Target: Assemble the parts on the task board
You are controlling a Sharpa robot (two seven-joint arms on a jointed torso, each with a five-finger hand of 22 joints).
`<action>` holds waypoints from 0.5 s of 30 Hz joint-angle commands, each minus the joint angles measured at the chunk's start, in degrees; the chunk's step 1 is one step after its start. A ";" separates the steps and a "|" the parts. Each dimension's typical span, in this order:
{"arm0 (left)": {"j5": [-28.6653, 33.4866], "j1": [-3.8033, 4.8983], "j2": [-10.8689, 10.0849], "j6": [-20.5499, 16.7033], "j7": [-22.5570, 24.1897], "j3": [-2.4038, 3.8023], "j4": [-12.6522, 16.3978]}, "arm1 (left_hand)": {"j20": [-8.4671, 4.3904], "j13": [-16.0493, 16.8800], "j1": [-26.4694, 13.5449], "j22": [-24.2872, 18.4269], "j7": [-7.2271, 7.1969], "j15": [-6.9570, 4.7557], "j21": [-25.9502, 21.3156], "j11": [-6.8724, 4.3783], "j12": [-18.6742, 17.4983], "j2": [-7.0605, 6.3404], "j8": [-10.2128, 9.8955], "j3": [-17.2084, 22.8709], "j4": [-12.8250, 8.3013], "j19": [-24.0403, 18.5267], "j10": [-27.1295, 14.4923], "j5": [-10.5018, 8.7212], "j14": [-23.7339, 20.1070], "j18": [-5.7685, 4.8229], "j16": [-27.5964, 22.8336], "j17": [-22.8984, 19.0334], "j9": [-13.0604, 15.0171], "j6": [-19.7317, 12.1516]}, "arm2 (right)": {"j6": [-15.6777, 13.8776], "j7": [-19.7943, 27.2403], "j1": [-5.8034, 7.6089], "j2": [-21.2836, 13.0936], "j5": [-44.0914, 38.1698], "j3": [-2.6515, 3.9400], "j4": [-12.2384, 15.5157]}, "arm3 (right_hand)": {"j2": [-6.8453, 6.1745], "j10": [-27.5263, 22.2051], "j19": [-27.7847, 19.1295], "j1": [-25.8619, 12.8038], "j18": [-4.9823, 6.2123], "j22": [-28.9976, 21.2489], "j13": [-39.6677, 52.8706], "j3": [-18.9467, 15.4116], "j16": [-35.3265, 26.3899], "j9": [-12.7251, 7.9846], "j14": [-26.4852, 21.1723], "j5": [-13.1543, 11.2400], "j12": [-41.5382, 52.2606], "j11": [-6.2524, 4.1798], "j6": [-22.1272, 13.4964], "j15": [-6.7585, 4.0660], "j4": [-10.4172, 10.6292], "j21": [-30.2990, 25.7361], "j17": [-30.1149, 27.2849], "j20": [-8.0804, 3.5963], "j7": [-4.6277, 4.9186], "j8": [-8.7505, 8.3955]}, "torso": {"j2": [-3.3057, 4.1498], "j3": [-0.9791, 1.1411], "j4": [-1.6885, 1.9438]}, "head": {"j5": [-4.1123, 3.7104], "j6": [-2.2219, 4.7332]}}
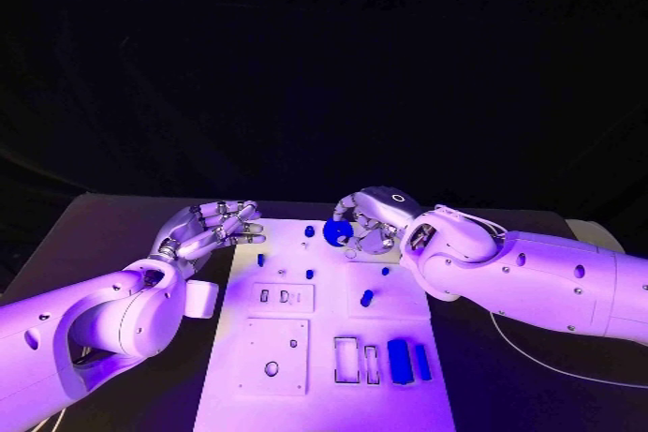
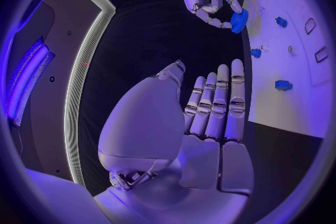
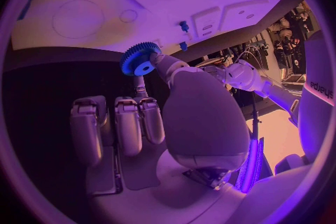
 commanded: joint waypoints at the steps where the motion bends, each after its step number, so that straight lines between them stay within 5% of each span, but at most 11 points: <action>1: -0.23 0.06 0.18 1.05 0.27 0.05 0.15 | -0.03 0.01 -0.38 -0.06 1.60 -0.06 0.24 0.10 -0.40 -0.34 -0.13 0.39 0.04 0.43 -0.26 -0.27 -0.37 0.74 -0.32 0.07 -0.09 -0.23 | -1.51 -1.58 0.03 1.42 -4.77 -0.01 -0.31 | 0.03 4.08 5.06 -0.47 -0.87 13.73 12.68 0.35 0.20 0.78 5.10 -0.09 0.14 -0.28 3.82 -0.25 0.01 0.30 10.53 -0.34 -2.51 0.24 | 0.04 -0.05 0.11 | 0.03 0.08; 15: -0.23 0.07 0.41 1.07 0.26 0.05 0.07 | -0.03 0.04 -0.36 -0.10 1.58 -0.05 0.24 0.09 -0.50 -0.28 -0.14 0.49 0.01 0.45 -0.22 -0.27 -0.42 0.75 -0.39 0.20 -0.08 -0.22 | -0.12 -1.44 -1.14 9.32 -5.19 -0.63 -6.79 | 0.05 4.06 5.10 -0.70 -0.89 13.78 12.65 0.55 0.19 0.78 5.09 -0.20 0.11 -0.30 3.80 -0.28 0.06 0.34 10.49 -0.37 -2.52 0.15 | 0.10 0.03 0.16 | 0.40 -0.19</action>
